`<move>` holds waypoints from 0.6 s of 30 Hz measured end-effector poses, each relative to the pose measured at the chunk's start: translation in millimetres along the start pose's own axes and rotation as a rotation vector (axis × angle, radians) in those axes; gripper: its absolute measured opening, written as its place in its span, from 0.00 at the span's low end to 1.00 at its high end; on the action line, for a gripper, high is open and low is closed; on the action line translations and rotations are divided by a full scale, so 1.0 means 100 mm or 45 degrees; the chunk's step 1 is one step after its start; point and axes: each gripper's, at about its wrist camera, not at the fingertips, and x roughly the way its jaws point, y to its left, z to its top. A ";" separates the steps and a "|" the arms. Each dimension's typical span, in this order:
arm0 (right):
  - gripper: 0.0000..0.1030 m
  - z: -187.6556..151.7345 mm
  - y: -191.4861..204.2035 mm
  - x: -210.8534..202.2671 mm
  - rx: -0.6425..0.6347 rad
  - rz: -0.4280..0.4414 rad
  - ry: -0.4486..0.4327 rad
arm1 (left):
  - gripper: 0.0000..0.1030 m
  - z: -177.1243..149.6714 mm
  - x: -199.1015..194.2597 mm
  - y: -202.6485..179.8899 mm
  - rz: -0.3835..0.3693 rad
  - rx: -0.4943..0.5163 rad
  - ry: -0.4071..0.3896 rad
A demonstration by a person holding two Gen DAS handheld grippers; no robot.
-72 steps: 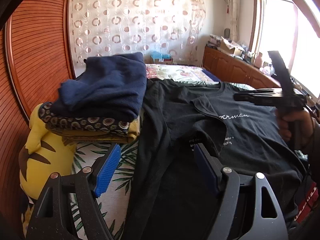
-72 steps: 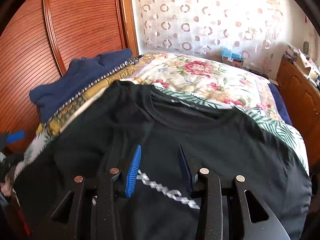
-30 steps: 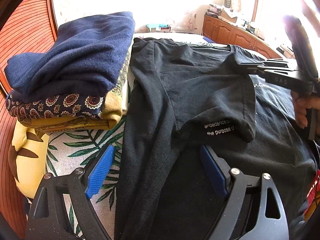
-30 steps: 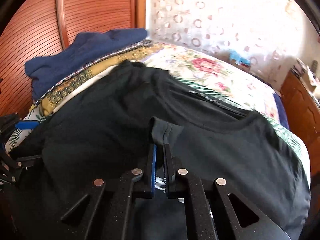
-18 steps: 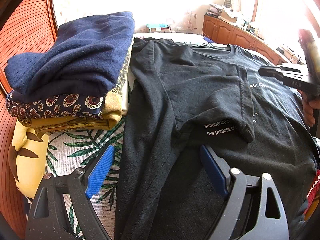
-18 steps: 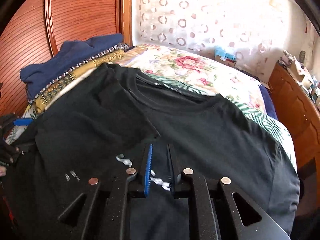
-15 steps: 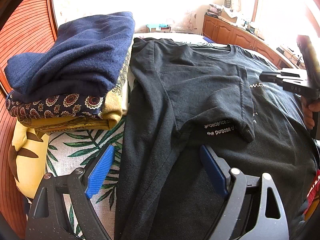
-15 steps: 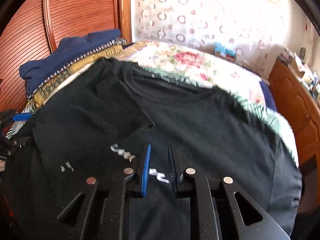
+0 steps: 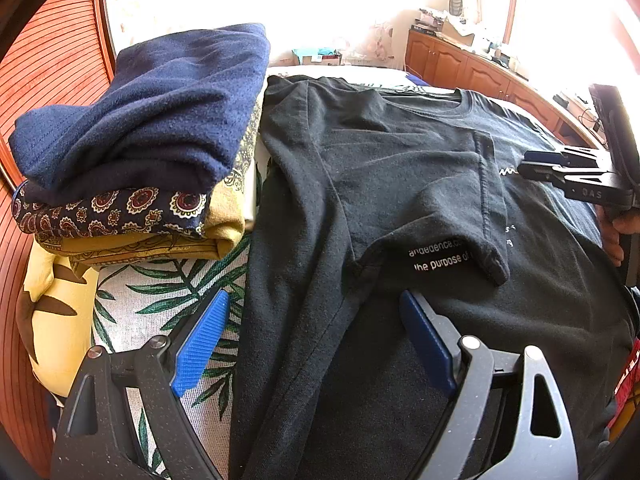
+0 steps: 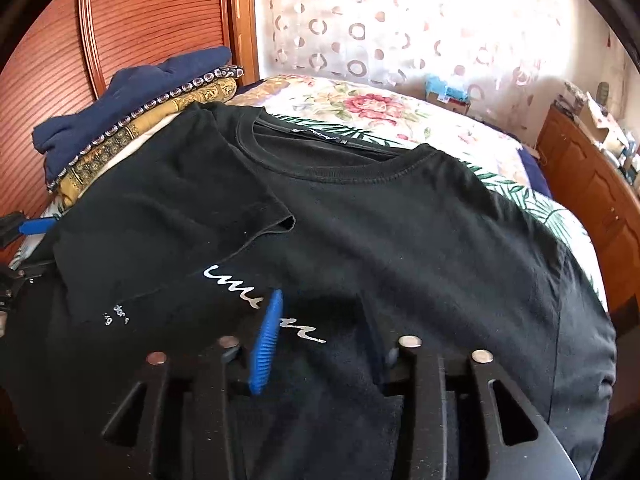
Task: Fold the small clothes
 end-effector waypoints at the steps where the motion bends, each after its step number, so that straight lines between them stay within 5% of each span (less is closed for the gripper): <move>1: 0.58 0.00 0.01 0.00 -0.008 0.023 0.003 | 0.84 0.00 0.00 0.00 0.000 0.000 0.000; 8: 0.82 -0.01 0.01 0.02 -0.005 -0.015 0.031 | 0.84 0.00 0.00 0.00 0.000 0.000 0.000; 18: 0.92 -0.01 0.01 0.03 0.006 -0.037 0.048 | 0.84 0.00 0.00 0.00 0.000 0.000 -0.001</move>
